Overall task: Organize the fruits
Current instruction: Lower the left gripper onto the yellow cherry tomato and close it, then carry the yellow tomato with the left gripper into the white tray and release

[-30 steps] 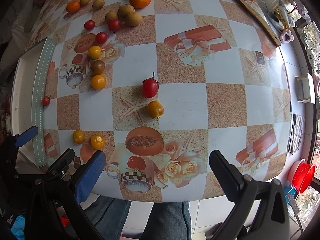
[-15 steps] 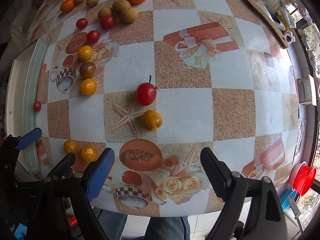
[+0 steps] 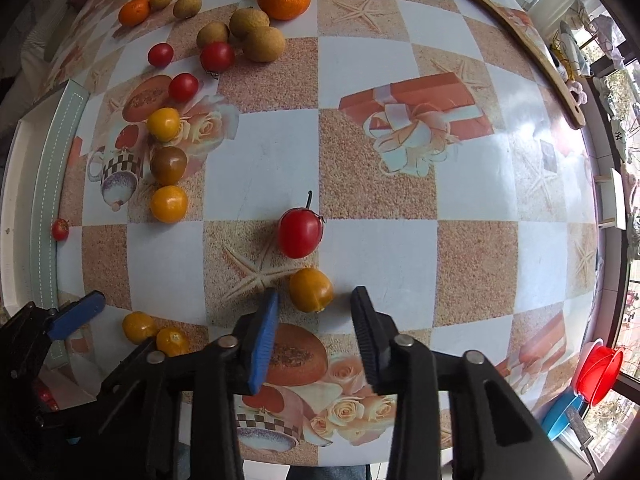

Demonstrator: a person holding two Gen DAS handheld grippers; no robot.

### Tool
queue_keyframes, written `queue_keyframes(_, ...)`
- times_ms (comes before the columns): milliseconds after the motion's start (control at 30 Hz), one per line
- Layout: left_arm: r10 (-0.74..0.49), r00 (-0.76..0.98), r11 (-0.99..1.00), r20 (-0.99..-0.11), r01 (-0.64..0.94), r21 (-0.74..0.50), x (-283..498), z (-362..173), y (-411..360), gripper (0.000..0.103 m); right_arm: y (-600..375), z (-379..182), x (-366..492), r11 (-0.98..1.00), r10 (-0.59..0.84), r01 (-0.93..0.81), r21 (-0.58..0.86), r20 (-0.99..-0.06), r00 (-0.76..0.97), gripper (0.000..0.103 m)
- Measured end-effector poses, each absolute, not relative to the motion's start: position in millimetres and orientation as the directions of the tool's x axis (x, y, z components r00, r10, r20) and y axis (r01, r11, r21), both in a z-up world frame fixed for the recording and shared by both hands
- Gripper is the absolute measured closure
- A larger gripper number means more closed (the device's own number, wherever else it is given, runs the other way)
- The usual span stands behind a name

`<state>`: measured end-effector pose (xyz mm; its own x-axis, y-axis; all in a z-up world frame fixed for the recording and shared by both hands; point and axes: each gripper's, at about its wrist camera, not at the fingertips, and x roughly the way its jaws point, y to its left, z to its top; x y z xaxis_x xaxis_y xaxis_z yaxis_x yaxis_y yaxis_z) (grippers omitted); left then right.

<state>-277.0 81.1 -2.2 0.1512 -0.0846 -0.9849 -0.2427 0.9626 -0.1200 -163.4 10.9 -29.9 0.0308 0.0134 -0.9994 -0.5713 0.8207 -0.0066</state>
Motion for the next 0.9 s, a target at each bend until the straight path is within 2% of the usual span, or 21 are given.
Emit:
queue_keyframes(33, -0.107, 0.155, 0.962, -0.982, -0.233, -0.142, -274.9, -2.6, 75.6, 0.079, 11.5, -29.6, -162.6, 0.824, 0.024, -0.567, 0.006, -0.999, 0.024, 0.081)
queue_keyframes(67, -0.120, 0.158, 0.962, -0.980, -0.224, -0.153, -273.0, -2.4, 71.3, 0.080, 10.5, -28.3, -161.0, 0.827, 0.029, -0.561, 0.013, -0.999, 0.019, 0.081)
queue_keyframes(333, -0.183, 0.179, 0.937, -0.967, -0.266, -0.227, -267.9, -8.3, 76.3, 0.080, -2.2, -19.8, -162.6, 0.850, 0.061, -0.523, 0.058, -0.998, -0.013, 0.081)
queue_keyframes(600, -0.147, 0.189, 0.946, -0.971, -0.260, -0.193, -254.6, -10.7, 67.5, 0.080, -21.9, -22.0, -162.2, 0.854, 0.069, -0.516, 0.070, -0.997, -0.023, 0.081)
queue_keyframes(900, -0.188, 0.237, 0.926, -0.953, -0.282, -0.252, -239.0, -2.0, 91.3, 0.080, -32.6, -7.4, -166.6, 0.851, 0.088, -0.517, 0.089, -0.996, -0.028, 0.081)
